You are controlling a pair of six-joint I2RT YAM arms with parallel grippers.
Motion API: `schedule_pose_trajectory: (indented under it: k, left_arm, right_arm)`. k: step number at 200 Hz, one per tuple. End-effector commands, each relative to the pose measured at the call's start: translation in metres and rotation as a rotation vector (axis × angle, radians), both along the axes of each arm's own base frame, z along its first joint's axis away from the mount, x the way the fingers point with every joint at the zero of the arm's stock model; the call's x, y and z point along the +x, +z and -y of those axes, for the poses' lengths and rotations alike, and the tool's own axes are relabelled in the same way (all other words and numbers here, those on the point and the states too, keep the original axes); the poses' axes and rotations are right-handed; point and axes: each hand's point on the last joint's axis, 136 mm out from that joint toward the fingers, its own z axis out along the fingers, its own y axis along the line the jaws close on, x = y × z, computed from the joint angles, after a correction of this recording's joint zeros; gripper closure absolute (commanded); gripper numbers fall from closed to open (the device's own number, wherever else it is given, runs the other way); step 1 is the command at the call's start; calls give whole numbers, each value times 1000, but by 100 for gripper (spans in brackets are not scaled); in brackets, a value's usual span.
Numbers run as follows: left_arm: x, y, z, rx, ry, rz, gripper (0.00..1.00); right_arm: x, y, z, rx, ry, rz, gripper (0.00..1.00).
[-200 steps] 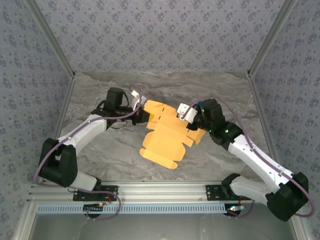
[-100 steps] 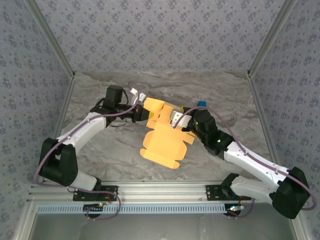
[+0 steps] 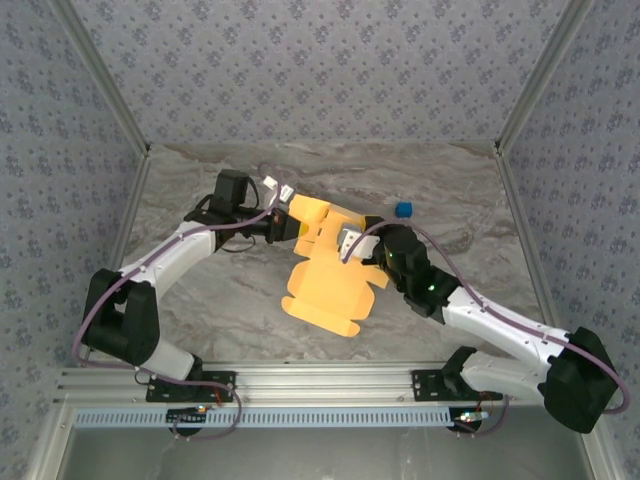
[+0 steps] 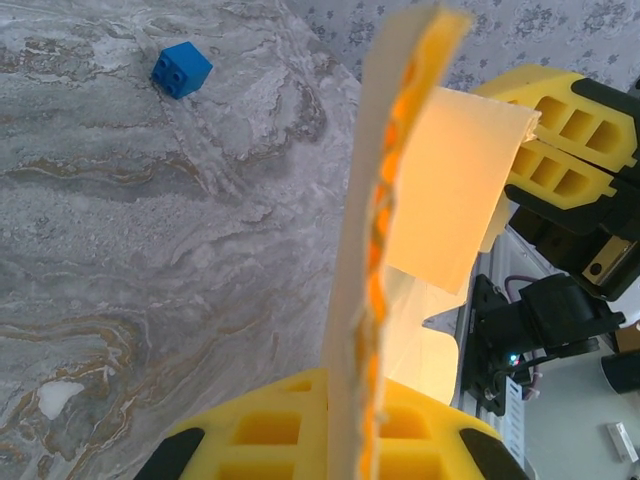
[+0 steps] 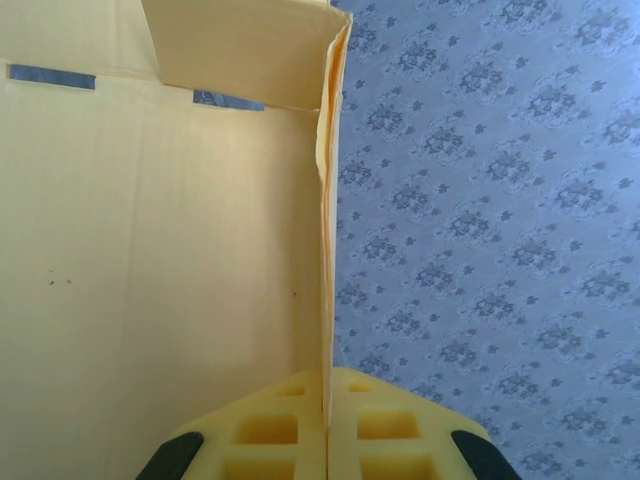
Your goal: Fold the paper box
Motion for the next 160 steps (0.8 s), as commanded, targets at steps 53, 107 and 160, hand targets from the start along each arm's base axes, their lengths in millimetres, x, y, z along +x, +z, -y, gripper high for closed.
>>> schedule_pose_trajectory:
  k: [53, 107, 160]
  left_arm:
    - [40, -27, -27, 148, 225, 7, 80]
    - [58, -36, -66, 282, 498, 22, 56]
    - [5, -31, -22, 152, 437, 73, 51]
  right_arm:
    - [-29, -38, -3, 324, -41, -618, 100]
    - [-31, -74, 9, 403, -173, -873, 100]
    - [1, -84, 42, 521, -371, -896, 100]
